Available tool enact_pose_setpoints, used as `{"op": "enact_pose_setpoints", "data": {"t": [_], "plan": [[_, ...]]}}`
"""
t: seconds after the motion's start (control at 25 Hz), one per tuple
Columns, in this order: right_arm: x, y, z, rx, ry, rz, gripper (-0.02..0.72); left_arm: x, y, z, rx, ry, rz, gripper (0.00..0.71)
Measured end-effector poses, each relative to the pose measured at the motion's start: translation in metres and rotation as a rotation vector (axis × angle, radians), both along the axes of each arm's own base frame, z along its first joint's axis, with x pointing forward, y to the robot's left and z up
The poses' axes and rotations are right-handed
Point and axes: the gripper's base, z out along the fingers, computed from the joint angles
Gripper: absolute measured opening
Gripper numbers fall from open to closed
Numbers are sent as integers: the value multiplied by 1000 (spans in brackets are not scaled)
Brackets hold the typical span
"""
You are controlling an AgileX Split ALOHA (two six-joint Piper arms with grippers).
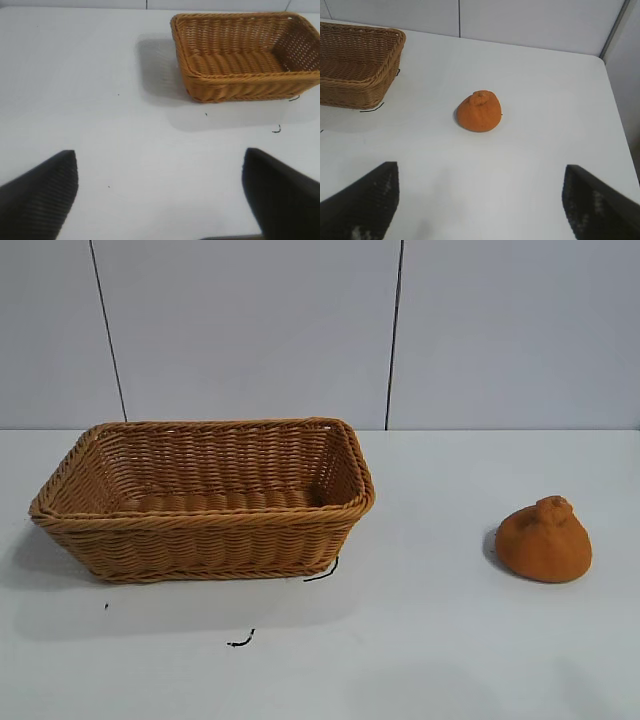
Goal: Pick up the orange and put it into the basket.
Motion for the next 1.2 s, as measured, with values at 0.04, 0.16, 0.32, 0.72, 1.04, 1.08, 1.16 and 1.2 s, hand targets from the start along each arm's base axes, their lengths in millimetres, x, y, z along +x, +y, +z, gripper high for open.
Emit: {"op": "enact_pose_setpoints", "data": {"t": [0.04,0.16,0.32,0.72,1.04,1.08,1.16,1.2], "plan": [[0,0,0,1,0,1,635,0,0,0,0,0,0,639],[0,0,0,1,0,1,635,0,0,0,0,0,0,639],[0,0,0,1,-1,1,635,0,0,0,0,0,0,639],[45,2,52,-1,99,-4,635,0,0,0,0,2,0,639],[161,7,74,27,406,-39,635,0,0,0,0,1,0,639],[175,8,75,26,432,-40,635,0,0,0,0,1,0,639],[212,10,64,22,522,-44,635,0,0,0,0,1,0,639],[228,10,60,20,552,-45,635,0,0,0,0,1,0,639]]}}
